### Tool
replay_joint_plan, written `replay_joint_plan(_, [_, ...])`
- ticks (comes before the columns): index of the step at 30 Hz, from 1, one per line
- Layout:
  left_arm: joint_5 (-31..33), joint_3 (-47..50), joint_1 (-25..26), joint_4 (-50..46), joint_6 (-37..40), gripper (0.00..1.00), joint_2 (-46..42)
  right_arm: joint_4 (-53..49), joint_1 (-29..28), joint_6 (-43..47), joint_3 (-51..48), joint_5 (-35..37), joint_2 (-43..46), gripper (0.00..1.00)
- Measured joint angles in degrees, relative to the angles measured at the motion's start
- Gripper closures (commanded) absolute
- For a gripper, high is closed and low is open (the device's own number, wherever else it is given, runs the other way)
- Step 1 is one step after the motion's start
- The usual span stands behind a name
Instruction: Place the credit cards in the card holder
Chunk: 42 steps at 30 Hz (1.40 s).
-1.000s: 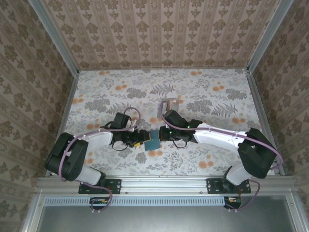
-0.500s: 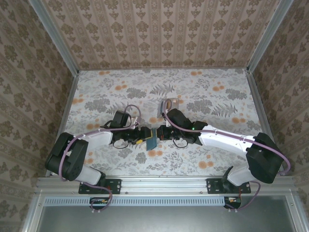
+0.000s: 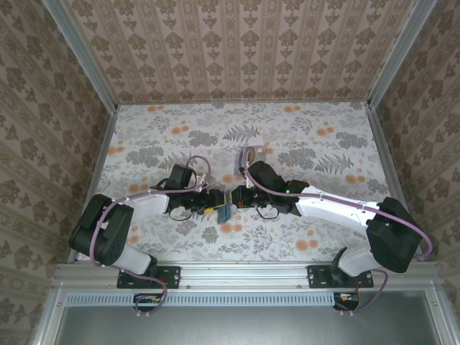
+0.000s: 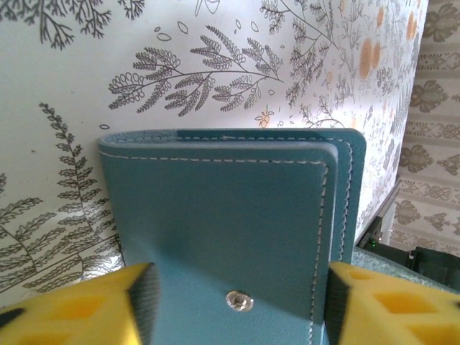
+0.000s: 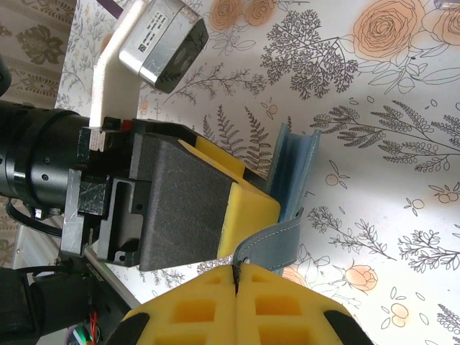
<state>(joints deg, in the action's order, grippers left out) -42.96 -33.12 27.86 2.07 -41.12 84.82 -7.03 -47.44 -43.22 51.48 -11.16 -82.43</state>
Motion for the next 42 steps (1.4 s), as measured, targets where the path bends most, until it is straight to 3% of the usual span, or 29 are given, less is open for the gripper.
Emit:
replay_joint_plan(12, [-0.1, 0.2, -3.8, -0.2, 0.4, 0.64, -2.0, -4.4, 1.1, 0.0, -1.3, 4.9, 3.4, 1.00])
replay_joint_plan(23, [3.8, 0.6, -3.8, -4.6, 3.4, 0.72, -2.1, -10.1, 3.5, -0.3, -7.1, 9.9, 7.8, 1.00])
replay_joint_plan(26, [4.0, 0.6, -3.8, -4.9, 3.9, 0.74, -2.0, -10.4, 3.8, -0.6, -8.7, 10.9, 7.8, 0.90])
replay_joint_plan(30, [3.7, 0.6, -3.2, -4.8, 3.8, 0.78, -0.6, -11.3, 5.3, -1.7, -10.6, 10.9, 7.8, 0.62])
replay_joint_plan(33, [3.7, 0.6, -2.8, -4.6, 3.8, 0.84, -0.3, -10.1, 5.9, -1.4, -11.4, 9.3, 7.8, 0.47])
replay_joint_plan(38, [3.3, 0.6, -2.5, -3.8, 3.3, 0.98, 0.1, -2.7, 6.9, -0.9, -13.9, 0.3, 7.9, 0.43])
replay_joint_plan(42, [2.6, 0.6, -2.4, -2.1, 3.1, 1.00, 1.9, 2.0, 8.2, -2.4, -15.1, -3.8, 6.3, 0.41])
